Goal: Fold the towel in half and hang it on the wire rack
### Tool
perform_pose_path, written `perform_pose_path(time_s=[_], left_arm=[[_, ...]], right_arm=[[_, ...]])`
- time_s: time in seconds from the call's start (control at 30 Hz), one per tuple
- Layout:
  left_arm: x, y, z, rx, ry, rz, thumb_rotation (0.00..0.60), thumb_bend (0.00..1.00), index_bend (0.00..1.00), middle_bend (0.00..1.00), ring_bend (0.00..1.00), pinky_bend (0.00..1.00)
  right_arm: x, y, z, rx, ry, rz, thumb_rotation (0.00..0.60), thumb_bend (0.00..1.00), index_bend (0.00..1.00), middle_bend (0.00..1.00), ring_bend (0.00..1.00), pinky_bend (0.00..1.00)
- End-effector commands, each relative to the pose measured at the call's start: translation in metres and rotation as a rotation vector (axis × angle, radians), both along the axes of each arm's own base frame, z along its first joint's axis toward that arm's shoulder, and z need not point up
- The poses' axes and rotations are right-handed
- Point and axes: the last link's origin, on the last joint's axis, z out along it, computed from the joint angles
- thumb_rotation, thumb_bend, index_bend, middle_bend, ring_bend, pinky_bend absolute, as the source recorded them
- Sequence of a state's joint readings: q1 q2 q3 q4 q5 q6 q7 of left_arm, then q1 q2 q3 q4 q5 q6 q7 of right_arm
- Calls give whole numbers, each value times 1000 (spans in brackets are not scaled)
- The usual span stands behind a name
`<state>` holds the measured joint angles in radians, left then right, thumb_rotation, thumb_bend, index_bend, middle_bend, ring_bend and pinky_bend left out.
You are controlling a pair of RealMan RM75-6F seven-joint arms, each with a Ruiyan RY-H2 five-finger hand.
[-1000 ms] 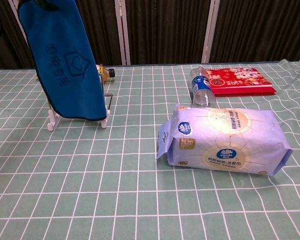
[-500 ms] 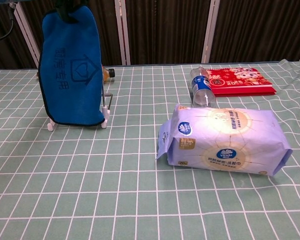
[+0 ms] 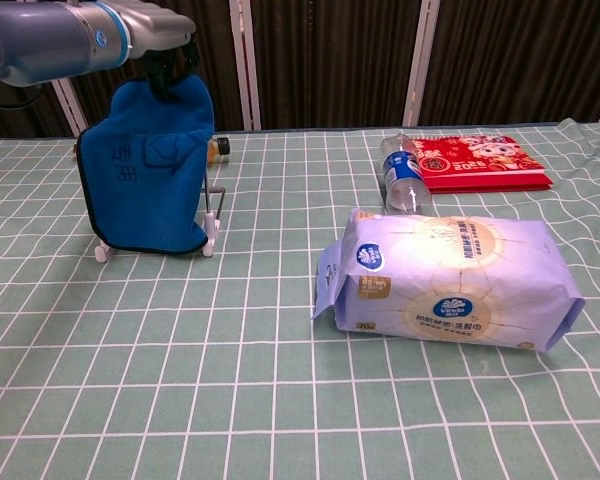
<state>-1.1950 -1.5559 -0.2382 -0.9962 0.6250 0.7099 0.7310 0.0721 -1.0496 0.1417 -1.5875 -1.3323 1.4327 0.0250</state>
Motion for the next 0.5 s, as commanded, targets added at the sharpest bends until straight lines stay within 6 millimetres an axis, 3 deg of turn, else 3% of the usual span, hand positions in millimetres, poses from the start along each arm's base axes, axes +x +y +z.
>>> perform_pose_path(time_s=[0.03,0.33,0.43,0.5], left_arm=[[-3,2,-13,-30,-11,21,600,709,878,1000,1000,1000],[-15,2,-36,-102,-56,106,600,710,842,1000,1000,1000],[-16,2,-40,-115,-69,125,600,708,763,1000,1000,1000],[-18,2,-40,-121,-78,139,600,666,619,1000,1000,1000]], right_arm=[[-1,-1,0,1,2,-6,600,0,0,0,0,0],[-4,-2,0,2,2,-16,600,0,0,0,0,0],[-4,-2,-1,2,1,-17,600,0,0,0,0,0],[-5,-2,-1,5,0,-18,600,0,0,0,0,0]])
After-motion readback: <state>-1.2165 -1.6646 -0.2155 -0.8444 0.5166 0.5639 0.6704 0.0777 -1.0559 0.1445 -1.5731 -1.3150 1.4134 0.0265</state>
